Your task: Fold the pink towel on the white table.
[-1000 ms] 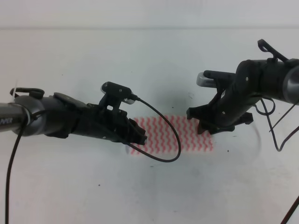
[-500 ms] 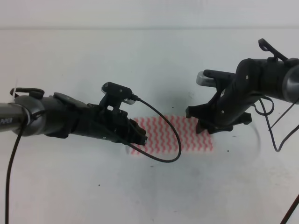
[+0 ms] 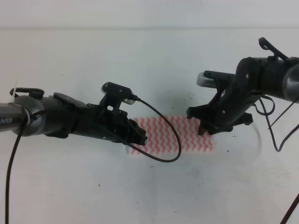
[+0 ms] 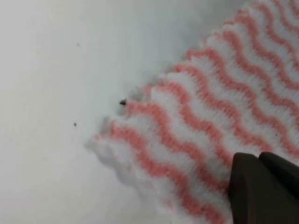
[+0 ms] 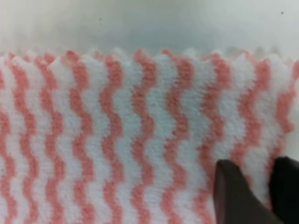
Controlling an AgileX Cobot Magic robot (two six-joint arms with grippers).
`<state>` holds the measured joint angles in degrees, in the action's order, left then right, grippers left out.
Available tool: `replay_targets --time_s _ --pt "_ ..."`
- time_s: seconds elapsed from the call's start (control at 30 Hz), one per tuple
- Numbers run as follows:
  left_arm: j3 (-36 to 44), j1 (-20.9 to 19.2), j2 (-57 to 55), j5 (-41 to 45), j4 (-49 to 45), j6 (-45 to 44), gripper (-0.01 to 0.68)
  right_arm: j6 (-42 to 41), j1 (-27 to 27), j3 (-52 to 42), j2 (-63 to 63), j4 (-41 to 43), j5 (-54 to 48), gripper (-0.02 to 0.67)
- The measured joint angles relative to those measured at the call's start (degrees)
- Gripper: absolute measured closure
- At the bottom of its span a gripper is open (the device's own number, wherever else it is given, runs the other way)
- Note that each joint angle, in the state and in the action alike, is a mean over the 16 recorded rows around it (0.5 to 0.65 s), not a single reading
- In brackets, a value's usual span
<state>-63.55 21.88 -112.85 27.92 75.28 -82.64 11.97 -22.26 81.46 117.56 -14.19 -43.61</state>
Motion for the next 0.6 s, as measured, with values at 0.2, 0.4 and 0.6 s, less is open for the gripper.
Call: replay_targets --time_s 0.2,0.4,0.6 --pt "0.0 0.0 0.0 0.2 0.0 0.0 0.678 0.0 0.0 0.2 0.3 -0.1 -0.5 0.561" --pt "0.0 0.0 0.0 0.4 0.0 0.0 0.678 0.0 0.0 -0.1 0.0 -0.5 -0.7 0.634" --pt "0.0 0.0 0.0 0.6 0.0 0.0 0.678 0.0 0.0 -0.5 -1.6 -0.8 -0.3 0.662"
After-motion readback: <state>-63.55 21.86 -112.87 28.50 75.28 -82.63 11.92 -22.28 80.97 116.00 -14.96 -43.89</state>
